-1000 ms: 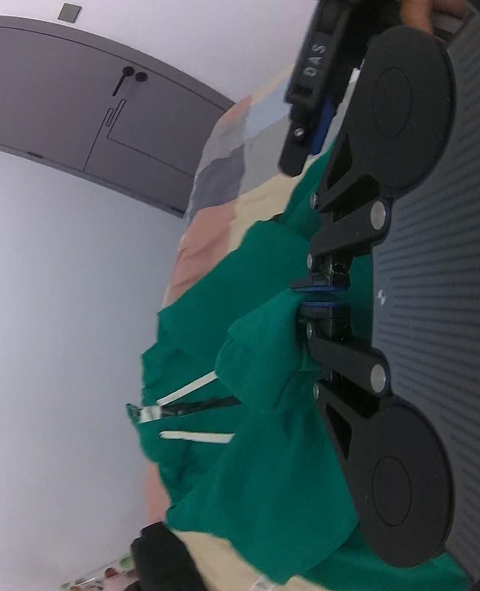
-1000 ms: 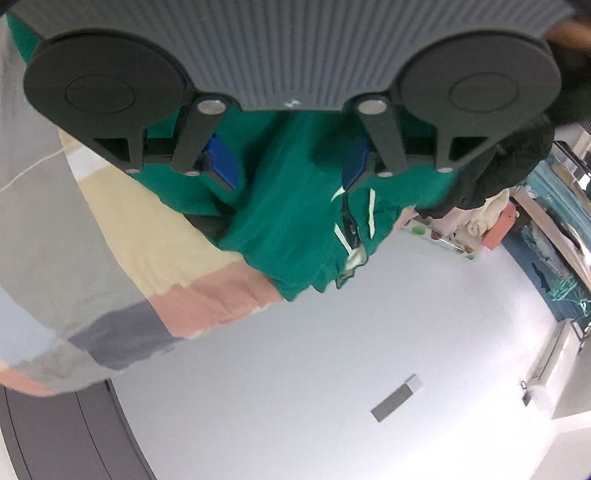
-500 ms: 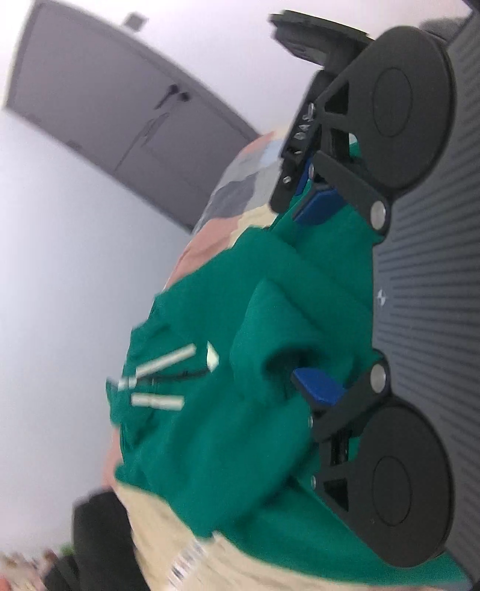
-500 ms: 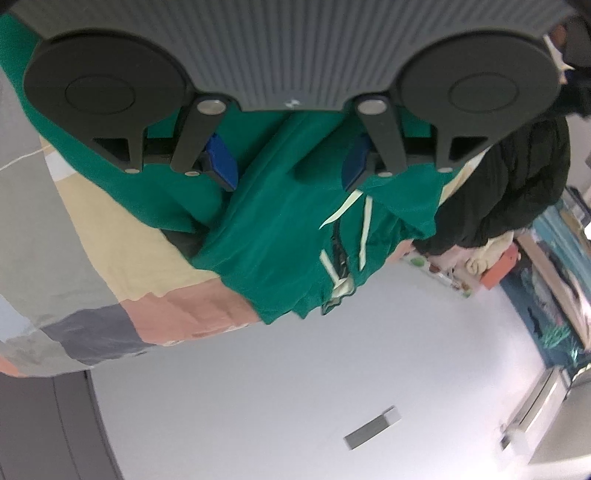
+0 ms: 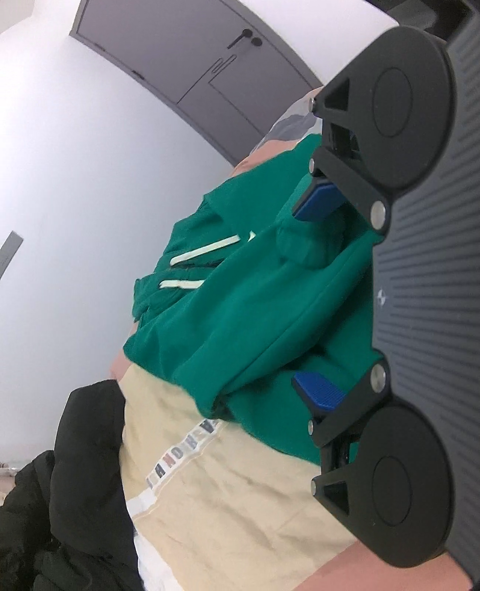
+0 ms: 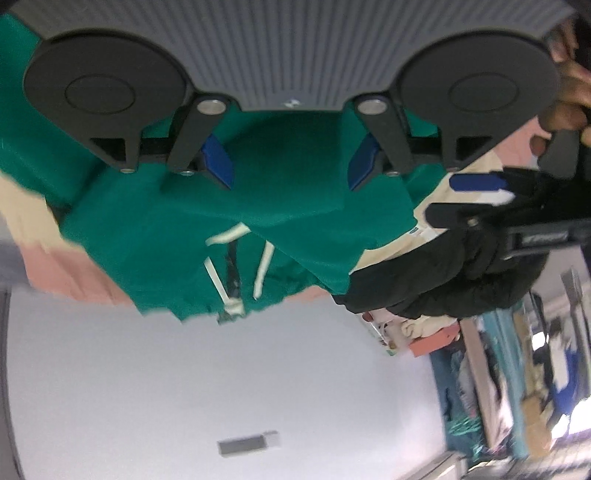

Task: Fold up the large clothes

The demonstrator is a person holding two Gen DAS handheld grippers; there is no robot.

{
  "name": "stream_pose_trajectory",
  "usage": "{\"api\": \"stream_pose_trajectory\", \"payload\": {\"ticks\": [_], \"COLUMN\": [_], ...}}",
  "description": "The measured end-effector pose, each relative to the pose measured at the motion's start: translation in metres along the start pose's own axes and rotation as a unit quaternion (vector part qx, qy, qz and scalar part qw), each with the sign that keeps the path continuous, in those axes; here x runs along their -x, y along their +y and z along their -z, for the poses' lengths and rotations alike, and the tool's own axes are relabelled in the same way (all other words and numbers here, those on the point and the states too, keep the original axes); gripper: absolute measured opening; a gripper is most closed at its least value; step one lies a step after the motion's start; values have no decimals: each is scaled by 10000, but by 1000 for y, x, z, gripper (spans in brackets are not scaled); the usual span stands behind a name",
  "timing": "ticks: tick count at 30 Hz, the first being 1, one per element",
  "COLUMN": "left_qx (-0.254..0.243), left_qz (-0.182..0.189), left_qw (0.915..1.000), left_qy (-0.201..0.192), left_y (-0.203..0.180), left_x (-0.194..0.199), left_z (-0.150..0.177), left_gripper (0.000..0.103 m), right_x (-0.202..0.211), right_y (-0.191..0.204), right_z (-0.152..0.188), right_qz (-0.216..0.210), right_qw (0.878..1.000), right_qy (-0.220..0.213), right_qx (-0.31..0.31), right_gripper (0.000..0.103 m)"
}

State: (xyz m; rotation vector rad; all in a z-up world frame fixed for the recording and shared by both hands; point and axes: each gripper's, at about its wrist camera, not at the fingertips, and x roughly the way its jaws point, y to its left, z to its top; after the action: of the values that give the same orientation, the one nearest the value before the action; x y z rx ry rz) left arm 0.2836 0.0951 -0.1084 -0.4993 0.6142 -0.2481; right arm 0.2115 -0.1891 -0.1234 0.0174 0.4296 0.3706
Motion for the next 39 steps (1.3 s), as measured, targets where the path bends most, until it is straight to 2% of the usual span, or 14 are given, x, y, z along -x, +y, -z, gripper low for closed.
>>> {"api": "stream_pose_trajectory", "payload": {"ticks": [3,6,9,13,19,22,25,29,35,39], "left_qx": [-59,16,174,322,240,187,186,140,112,125], "left_qz": [-113,-162,-112,-68,-30,-78,-142,-194,-179,-183], "left_qw": [9999,9999,9998,9994,9994,9994,9994,9995,9996,9996], "left_qy": [-44,-14,-18,-99,-261,-285,-271,-210,-199,-194], "left_y": [9,19,26,31,27,24,22,20,21,21], "left_x": [-8,-15,-15,-14,-4,-1,0,-1,1,2], "left_z": [0,2,1,-1,0,2,5,9,12,13], "left_gripper": [91,91,91,91,91,91,91,91,91,91], "right_x": [-16,-40,-58,-55,-27,-14,-6,4,31,49], "right_y": [16,22,22,8,-6,-17,-30,-42,-56,-60], "right_z": [-1,2,11,15,22,30,40,50,57,59], "right_qz": [308,607,1098,1269,1612,1630,1464,1385,1470,1650], "right_qw": [9982,9954,9891,9895,9846,9798,9755,9668,9492,9413], "right_qy": [28,236,504,589,531,640,783,851,633,409], "right_qx": [521,701,845,367,-412,-968,-1442,-1973,-2711,-2916], "right_gripper": [70,70,70,70,70,70,70,70,70,71]}}
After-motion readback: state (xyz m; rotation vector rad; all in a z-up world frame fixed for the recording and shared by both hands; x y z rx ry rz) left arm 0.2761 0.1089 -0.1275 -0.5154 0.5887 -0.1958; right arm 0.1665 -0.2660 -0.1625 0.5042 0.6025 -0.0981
